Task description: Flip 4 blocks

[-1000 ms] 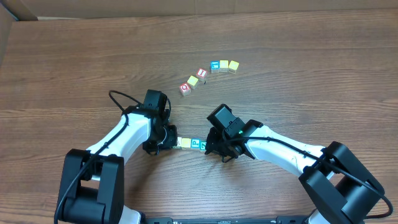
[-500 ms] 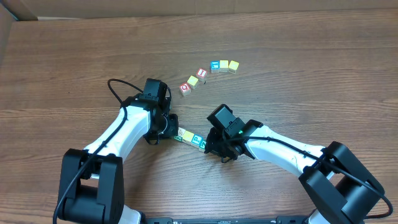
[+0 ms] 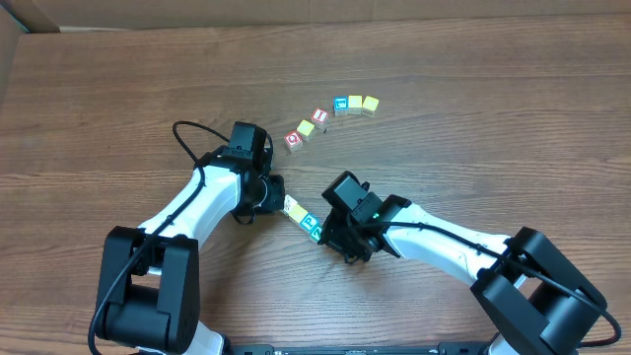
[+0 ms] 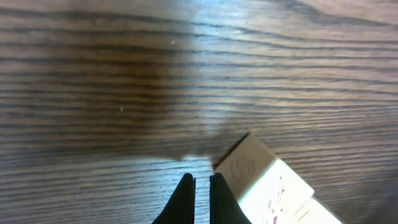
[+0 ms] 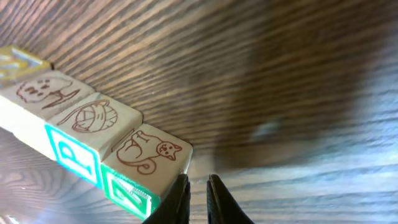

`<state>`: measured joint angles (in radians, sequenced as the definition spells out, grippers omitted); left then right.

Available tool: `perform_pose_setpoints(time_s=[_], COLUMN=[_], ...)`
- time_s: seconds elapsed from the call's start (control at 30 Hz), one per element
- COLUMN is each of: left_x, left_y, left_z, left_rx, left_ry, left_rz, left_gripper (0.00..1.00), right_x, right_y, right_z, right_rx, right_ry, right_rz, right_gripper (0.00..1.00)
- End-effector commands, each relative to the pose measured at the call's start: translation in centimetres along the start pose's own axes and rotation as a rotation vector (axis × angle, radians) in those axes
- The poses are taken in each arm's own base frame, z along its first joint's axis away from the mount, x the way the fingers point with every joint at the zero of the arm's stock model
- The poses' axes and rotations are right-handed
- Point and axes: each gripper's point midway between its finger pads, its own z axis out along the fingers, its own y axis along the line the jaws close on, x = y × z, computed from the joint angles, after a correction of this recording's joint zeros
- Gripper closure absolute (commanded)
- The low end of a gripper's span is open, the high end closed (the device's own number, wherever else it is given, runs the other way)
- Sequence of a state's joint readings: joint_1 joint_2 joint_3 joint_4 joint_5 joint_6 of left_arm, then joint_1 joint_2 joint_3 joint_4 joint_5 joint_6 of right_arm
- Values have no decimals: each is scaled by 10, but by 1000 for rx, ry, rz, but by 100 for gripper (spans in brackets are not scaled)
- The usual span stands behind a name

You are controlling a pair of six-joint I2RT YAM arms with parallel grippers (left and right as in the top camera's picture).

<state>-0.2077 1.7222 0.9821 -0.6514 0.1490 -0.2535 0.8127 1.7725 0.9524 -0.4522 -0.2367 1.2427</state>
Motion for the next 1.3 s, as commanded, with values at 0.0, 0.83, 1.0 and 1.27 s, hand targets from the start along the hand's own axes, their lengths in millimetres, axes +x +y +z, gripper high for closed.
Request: perform_pose_setpoints(time_s=[0.0,0.83,1.0,1.27], left_x=[-7,-20,-25,-56], left_y=[-8,-23,-10,-15], left_z=[0,1,-6,-43], left_rx=[29,30,-58,-92], left_ry=[-13,-83,-85,-140], left_rz=[30,100,93,-42], left_gripper=[96,96,96,96], right_x=[6,22,23,8], right_y=[0,12,13,56], right_z=[4,8,6,-44], right_rx=[4,-25,-26,-133], right_ry=[7,1,4,-87], right_rz=[84,197,95,-289], right_gripper=[87,91,96,96])
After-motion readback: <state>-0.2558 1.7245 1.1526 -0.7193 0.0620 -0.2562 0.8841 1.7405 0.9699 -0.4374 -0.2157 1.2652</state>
